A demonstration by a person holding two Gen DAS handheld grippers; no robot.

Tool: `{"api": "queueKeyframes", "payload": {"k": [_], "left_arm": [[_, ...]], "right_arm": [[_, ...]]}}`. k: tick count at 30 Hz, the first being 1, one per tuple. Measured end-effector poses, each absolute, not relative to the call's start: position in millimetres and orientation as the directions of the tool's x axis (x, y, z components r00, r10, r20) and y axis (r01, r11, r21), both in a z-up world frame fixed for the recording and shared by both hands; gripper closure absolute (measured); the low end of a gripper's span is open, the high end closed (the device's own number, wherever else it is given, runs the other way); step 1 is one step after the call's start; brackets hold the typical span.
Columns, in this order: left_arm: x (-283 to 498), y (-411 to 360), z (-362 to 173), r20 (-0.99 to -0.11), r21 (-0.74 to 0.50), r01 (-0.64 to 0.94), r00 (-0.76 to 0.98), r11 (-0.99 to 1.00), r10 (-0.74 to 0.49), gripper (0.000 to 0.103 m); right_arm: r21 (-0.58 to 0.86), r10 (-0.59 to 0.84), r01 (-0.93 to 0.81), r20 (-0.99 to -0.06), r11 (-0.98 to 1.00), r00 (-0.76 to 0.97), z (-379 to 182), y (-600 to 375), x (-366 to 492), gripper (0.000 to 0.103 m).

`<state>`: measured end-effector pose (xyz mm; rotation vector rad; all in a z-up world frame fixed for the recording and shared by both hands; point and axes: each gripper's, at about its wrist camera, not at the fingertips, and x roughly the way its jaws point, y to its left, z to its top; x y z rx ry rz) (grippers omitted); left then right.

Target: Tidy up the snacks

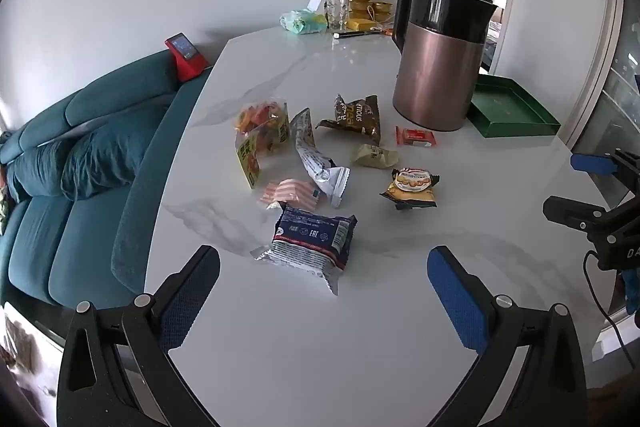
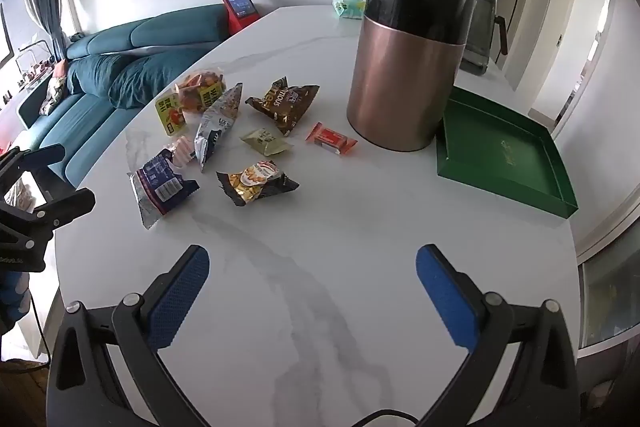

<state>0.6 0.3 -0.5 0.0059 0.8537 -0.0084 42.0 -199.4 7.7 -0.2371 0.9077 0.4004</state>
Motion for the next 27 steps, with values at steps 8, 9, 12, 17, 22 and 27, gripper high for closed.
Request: {"api": "queueKeyframes", "payload": {"k": [8,9,12,17,22,27], "left_arm": [[8,7,-2,-0.770,-0.017,-0.004,0.638,1.000,-0.010,0.001],[4,-2,-2,-0.756,0.009,0.009,0.654,1.000,0.000,0.001],[5,-5,-3,-0.759,0.006,0.008,0.651,1.000,-0.001,0.001],[5,-4,-6,-0.765,0.001,0.017,0.644,1.000,-0.010,0.001],[9,-4,-8,-0.775,-0.003,0.019,0.632,1.000,-0.015,0.001],[11,-4,-10,-0.779,-0.006,0.019,0.627,1.000,-0.016,0.001]], "right_arm": [[-0.028,0.248,-0.444,-0.798,0.896,0.550,7,-200,42,0.000],[-0.027,0.243,-0.436,-0.800,0.899,0.549,2,-202,47,0.000],[-0.028,0.239,-0.432,-0.800,0.901,0.550,4,-200,46,0.000],[-0.031,0.233,-0.429,-0.803,0.903,0.549,6,-201,44,0.000],[-0.030,0.226,-0.419,-0.806,0.907,0.547,3,-201,47,0.000],[-0.030,0.223,-0.413,-0.804,0.910,0.551,4,-203,48,0.000]]}}
